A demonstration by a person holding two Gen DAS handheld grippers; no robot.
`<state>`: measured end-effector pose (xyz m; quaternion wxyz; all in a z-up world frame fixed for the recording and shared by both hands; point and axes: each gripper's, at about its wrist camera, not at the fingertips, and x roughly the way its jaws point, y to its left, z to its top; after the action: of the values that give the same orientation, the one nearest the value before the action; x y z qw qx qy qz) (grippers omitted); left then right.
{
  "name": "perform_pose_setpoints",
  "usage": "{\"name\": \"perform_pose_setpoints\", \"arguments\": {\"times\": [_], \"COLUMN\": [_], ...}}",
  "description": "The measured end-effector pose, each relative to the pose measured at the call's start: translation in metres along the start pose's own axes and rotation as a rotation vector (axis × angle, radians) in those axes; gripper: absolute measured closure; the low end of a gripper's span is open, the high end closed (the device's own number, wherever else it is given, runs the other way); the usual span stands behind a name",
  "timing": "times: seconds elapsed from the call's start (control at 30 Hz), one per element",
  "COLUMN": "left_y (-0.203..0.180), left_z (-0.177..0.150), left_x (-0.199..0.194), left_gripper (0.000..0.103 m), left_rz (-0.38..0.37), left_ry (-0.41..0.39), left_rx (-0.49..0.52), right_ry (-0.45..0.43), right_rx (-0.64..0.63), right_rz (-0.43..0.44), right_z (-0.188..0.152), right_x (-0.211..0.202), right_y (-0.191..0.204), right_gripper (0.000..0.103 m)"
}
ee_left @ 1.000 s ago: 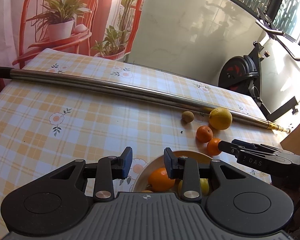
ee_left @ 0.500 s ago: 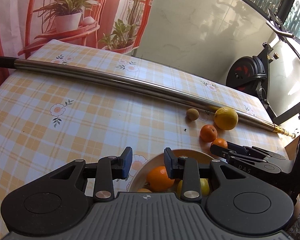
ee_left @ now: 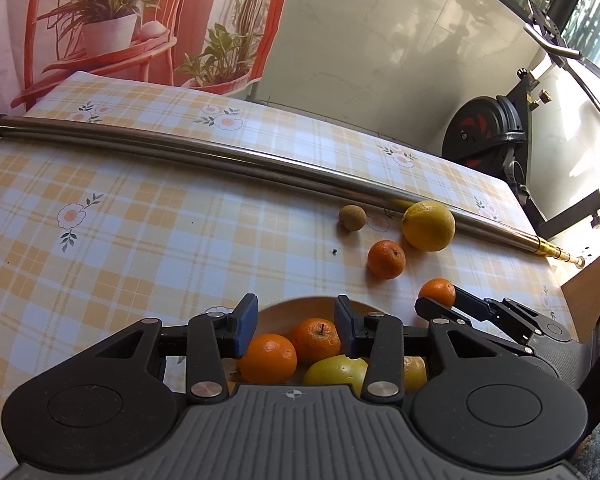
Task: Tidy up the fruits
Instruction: 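Grasp an orange mandarin on the table with the right gripper while the left withdraws, then grasp another orange mandarin on the table with the left gripper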
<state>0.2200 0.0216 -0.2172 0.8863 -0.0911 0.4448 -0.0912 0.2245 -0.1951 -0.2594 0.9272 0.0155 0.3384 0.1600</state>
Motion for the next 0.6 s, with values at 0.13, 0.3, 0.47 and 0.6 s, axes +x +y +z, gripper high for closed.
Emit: {"name": "perform_pose_setpoints", "arguments": {"times": [0.13,0.3,0.47,0.6], "left_y": [-0.015,-0.036,-0.055,-0.061], "left_z": [0.007,0.015,0.017,0.019], "left_x": [0.009,0.022,0.038,0.051], "left_gripper": [0.059,0.059,0.059,0.059], "left_rz": [-0.032,-0.054,-0.075,-0.085], "left_ry": [0.007,-0.006,0.003,0.025], "left_rx": [0.035,0.095,0.148,0.161], "right_ry": [-0.036,-0.054,-0.070,-0.077], "right_rx": [0.007,0.061,0.079,0.092], "right_rz": [0.002,-0.003,0.000,0.005], "right_z": [-0.004,-0.010,-0.012,-0.014], "right_x": [-0.016,-0.026,-0.027,-0.029], "right_y": [-0.011,-0.027,-0.031,-0.034], "right_gripper": [0.067,0.067,0.067,0.067]}}
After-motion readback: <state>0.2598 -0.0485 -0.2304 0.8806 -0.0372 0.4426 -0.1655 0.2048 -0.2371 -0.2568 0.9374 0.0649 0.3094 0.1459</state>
